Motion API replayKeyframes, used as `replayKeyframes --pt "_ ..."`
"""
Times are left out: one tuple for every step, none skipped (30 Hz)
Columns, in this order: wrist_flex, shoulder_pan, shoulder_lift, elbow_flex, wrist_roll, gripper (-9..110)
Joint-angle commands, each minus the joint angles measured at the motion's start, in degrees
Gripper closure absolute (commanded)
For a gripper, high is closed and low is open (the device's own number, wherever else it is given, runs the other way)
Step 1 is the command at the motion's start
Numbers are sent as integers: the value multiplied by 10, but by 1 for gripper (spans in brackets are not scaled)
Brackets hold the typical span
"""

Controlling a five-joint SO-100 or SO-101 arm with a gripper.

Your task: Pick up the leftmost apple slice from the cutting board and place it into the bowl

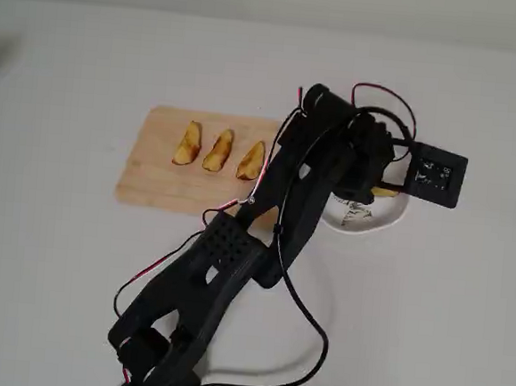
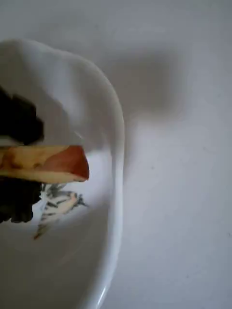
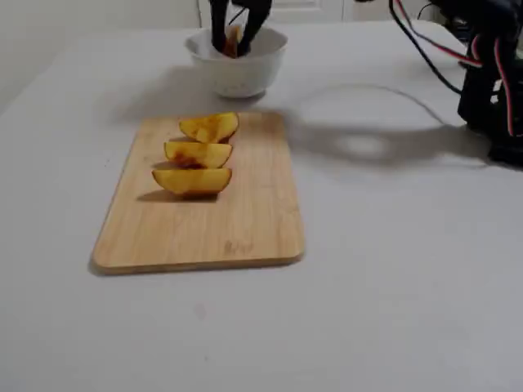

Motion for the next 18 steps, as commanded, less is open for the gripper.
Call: replayKeyframes --pt "18 2 13 -25 -6 67" --pt "18 3 17 -27 -5 66" --pt "18 4 24 -27 -4 66" --pt "18 3 33 -27 -7 67" --pt "18 1 44 -27 -10 68" --pt "19 -1 61 -26 -10 73" --pt "19 -4 81 -22 -8 80" --pt "19 -8 102 -22 -6 88" --pt "19 -12 126 -22 -2 95" --pt "19 -18 152 -22 2 101" --pt "19 -25 178 -22 5 101" --pt "19 -33 204 -22 6 101" --pt "20 -40 231 -22 11 101" --pt "20 -45 258 -22 24 101" --pt "20 -49 287 -22 41 101" --pt "21 -53 317 -21 61 101" --pt "22 -57 349 -20 76 101" --pt "22 -61 381 -19 90 101"
